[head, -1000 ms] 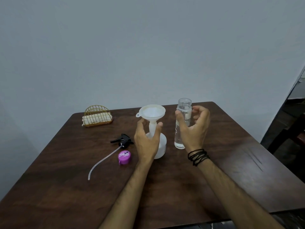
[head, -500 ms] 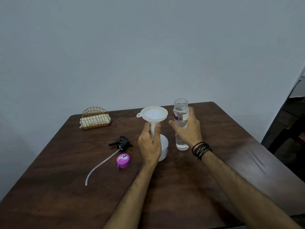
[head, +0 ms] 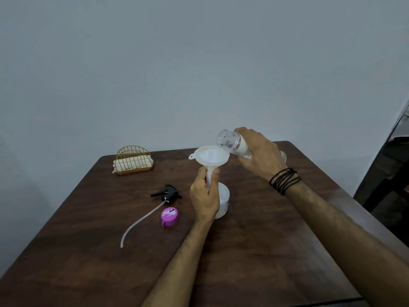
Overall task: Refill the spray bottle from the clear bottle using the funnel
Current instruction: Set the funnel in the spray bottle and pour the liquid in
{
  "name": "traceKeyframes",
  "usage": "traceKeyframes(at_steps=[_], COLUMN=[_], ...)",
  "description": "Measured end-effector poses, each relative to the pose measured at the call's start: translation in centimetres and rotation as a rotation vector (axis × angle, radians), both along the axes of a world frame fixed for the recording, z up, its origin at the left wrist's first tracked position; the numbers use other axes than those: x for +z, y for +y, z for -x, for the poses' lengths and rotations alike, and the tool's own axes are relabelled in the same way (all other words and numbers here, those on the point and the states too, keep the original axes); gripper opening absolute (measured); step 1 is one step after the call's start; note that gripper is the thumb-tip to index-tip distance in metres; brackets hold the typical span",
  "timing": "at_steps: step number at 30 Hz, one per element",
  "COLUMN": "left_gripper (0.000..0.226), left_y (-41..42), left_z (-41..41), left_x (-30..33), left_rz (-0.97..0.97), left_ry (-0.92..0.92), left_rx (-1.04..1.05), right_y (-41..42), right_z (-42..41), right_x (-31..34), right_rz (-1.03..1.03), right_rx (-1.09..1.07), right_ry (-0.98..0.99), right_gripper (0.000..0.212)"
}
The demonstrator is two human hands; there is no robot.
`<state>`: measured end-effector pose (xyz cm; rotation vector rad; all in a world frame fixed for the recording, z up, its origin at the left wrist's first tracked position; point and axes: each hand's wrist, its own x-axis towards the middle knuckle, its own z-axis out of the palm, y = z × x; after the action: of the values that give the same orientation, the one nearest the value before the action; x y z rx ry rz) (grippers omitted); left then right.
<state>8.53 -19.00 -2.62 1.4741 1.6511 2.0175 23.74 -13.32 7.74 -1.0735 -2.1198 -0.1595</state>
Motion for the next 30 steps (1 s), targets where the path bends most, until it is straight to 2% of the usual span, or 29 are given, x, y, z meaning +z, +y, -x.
traceKeyframes(at_steps=[11,30], left_gripper=[0.04,0.036], left_y=[0.2,0.1], left_z=[0.2,0.1], left_x=[-0.3,-0.2], left_rz=[0.03,0.021], left_ry=[0.051,0.044], left_rx=[0.04,0.042], right_y=[0.9,1.4], right_z=[-0.8,-0.7], right_x=[1.3,1.6], right_rz=[-0.195,-0.25], right_rx=[-0.036,-0.037], right_ry=[-0.173,-0.226], right_gripper=[0.048,0.056])
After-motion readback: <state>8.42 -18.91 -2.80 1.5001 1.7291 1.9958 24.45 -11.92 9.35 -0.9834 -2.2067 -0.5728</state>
